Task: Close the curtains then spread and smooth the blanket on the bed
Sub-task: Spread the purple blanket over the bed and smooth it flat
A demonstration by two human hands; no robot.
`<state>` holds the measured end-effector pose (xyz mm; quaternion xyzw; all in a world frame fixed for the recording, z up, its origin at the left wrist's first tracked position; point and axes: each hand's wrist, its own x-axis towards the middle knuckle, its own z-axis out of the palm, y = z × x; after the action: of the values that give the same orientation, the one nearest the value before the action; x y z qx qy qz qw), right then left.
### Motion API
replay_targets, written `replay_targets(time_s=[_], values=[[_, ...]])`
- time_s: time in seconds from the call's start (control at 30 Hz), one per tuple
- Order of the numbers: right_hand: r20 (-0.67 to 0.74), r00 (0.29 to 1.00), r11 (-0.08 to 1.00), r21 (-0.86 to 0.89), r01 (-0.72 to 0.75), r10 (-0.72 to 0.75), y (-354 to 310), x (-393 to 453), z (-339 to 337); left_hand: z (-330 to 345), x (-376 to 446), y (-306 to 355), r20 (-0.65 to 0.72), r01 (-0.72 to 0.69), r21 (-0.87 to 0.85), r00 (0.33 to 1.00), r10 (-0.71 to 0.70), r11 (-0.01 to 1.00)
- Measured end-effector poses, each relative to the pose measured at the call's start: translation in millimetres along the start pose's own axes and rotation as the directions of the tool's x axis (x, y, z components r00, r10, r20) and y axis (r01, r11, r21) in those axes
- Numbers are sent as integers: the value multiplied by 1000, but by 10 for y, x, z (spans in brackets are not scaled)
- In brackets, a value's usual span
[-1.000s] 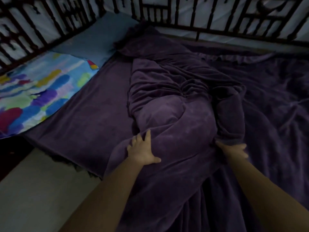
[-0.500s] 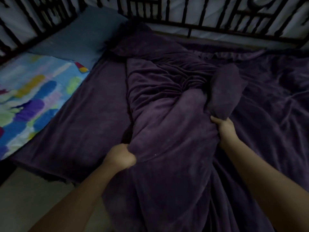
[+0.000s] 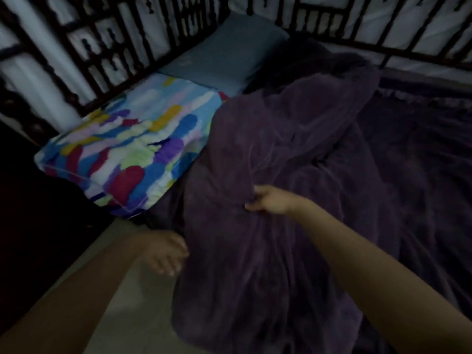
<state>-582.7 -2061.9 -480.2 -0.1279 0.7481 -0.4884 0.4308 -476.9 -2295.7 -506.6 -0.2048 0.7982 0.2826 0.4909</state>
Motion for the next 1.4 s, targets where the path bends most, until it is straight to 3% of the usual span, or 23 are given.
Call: replay_targets(time_s=[0.07,0.17,0.5,0.67,0.8,0.97,1.1,1.23,1.4], values=[[194,954,956,-232,-181,228,140,190,172,-176,77,-48,-85,-54,-100,995,45,993],[191,895,843,-458,-282,403,257,419,195,-425,233,-17,-135,-57,-134,990,39,989],[-177,944,891,-320,-324,279,-63,1006,-994,-1285,639,736,-174,-190,336,950,259,923],[-339,919,901,-304,-309,201,-254,1565,-1687,-2023,1048,1310,-293,-166,448,901,320,879],[-433,891,845,-416,-335,140,-407,2018,-2170,-2510,1436,1700,-330,-167,447,882,335,879],[-661,748,703,-503,-503,63,-463,2420,-2707,-2849,1922,2081,-250,-182,452,914,320,873],[-748,653,681,-418,-602,118,-436,2627,-3128,-3099,2364,2473,-186,-213,461,926,328,862],[-835,548,579,-419,-699,57,-426,2821,-3613,-3327,2812,3026,-134,-278,443,920,369,853],[-903,410,568,-270,-778,132,-294,3209,-4355,-3529,3468,3839,-169,-354,381,881,441,854]])
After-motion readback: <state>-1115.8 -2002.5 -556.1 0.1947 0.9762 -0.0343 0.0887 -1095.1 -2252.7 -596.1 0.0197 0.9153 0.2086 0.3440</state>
